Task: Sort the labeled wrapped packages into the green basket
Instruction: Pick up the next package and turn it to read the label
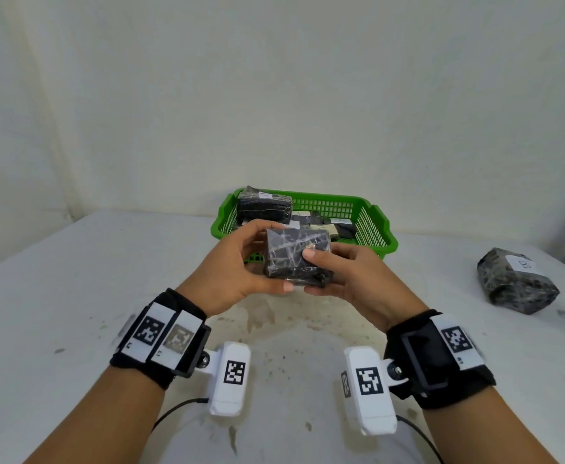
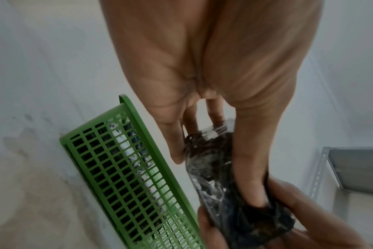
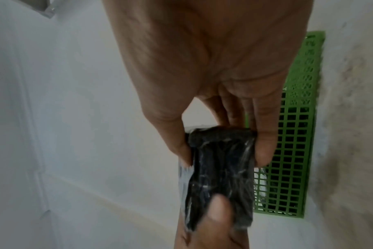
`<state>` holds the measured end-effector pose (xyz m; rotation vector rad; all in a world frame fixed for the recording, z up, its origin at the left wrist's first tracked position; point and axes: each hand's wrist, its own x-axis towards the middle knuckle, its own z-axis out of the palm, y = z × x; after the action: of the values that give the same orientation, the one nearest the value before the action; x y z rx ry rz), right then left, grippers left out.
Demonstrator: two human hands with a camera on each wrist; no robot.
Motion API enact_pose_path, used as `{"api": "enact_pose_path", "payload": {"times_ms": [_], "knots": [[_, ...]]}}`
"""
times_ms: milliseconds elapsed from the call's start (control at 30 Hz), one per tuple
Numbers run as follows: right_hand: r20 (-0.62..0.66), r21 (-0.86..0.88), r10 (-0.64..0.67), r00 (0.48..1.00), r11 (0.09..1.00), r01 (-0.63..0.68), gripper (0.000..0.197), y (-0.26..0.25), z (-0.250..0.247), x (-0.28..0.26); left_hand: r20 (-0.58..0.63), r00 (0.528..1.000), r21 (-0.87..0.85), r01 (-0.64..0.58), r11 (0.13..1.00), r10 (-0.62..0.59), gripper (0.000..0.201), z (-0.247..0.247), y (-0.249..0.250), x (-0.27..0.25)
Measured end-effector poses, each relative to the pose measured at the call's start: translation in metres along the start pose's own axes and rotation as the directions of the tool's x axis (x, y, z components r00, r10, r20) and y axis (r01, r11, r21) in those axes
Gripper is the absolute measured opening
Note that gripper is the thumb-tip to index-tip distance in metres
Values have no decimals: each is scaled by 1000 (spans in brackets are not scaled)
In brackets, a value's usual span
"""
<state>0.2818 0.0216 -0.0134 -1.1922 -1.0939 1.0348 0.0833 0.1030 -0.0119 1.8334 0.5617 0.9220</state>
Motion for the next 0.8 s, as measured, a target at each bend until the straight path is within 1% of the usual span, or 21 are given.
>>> {"api": "enact_pose_path", "payload": {"times_ms": [33,67,133,200,233,267,333,433,500,600,700,733,800], "knots": [[-28,-8,-24,999,1000,24,35,2,0,1,12,1000,-28,24,999,-24,79,1,1,-1],[-48,-21,-49,998,999,48,36,3,1,2,21,998,-58,55,997,-54,76,2,2,-1],[-60,-52,-97,993,994,94,38,5,2,1,20,994,-93,106,990,-105,56,5,4,-1],[-56,-76,-120,991,990,115,40,6,3,1,-28,993,-84,114,990,-117,36,6,5,-1],[-53,-84,-120,991,990,116,41,5,4,1,-53,993,-66,105,992,-108,32,6,4,0],[-51,-95,-120,992,989,114,41,4,4,0,-64,993,-49,92,995,-95,30,5,3,0],[-57,-136,-134,989,983,126,39,3,5,-1,-46,996,-33,78,996,-80,33,4,3,0],[-87,-175,-173,981,972,156,36,2,3,-2,-3,995,-90,102,991,-103,41,5,5,-1],[-74,-168,-174,982,973,160,39,1,2,-3,-16,993,-139,115,984,-118,44,5,5,-1],[-23,-170,-145,989,976,139,48,1,1,-2,-63,992,-136,99,986,-109,49,1,3,0],[-13,-166,-146,989,976,142,49,3,0,-2,-30,994,-151,102,983,-108,52,0,3,0],[-19,-175,-154,988,973,148,49,2,1,-2,-28,994,-139,98,985,-103,51,0,3,0],[-19,-197,-166,986,967,160,51,1,1,-3,-59,995,-87,70,994,-75,41,1,5,0]]}}
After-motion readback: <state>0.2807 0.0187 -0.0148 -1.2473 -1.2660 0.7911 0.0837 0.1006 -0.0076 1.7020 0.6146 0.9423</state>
